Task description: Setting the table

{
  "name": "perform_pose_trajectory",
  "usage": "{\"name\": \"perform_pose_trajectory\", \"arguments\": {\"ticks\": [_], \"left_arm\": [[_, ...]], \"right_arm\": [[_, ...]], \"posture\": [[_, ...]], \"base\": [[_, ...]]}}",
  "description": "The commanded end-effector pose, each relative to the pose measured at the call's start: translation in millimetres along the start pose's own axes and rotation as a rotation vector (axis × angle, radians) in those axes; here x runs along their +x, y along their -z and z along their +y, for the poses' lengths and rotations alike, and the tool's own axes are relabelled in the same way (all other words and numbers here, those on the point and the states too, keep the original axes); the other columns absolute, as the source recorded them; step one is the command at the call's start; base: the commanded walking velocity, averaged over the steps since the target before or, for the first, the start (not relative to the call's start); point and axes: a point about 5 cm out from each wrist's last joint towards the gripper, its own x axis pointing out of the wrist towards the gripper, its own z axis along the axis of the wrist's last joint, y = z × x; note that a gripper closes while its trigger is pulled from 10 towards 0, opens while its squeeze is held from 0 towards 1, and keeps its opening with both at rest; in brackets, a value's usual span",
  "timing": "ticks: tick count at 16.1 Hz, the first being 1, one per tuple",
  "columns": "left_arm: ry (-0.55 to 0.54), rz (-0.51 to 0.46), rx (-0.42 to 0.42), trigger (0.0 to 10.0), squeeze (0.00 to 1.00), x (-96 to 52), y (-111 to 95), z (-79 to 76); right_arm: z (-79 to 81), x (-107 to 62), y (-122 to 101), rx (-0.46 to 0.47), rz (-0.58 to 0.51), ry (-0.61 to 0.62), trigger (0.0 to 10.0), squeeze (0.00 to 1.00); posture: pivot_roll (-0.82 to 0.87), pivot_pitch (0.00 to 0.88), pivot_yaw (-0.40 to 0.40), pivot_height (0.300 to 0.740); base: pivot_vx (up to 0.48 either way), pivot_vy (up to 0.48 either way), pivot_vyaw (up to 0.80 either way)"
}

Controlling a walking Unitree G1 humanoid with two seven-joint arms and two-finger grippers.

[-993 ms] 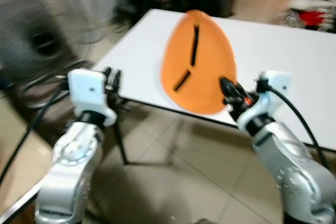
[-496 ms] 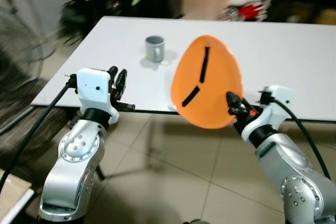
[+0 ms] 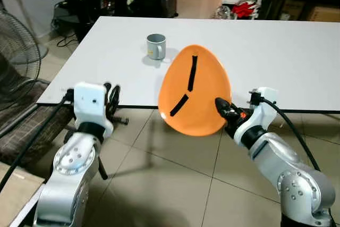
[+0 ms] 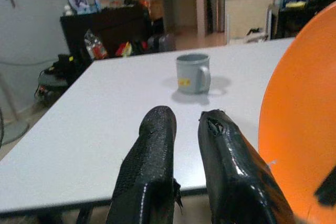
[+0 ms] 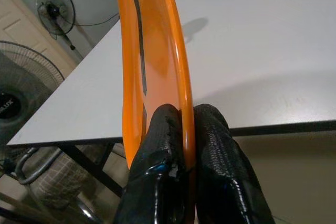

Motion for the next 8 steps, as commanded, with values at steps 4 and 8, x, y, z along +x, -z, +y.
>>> {"name": "perform_pose_trajectory", "arguments": {"ticks": [4,8], "left_arm": [[0.006,0.018,0.002,10.0,0.00,-5.6,2.9,2.5],[0.015,0.015,0.008,10.0,0.00,-4.4,1.5,4.2]], "right_arm": [[6.1,1.9,-10.6,-0.007,-0.069,-0.059,10.0,0.00],[5.4,5.4,-5.0,0.038,-0.024,-0.076,10.0,0.00]], "posture": [[-0.07,0.000,0.000,0.740],[-0.07,0.000,0.003,0.740]], "base": [[0.000,0.000,0.00],[0.000,0.000,-0.20]]}}
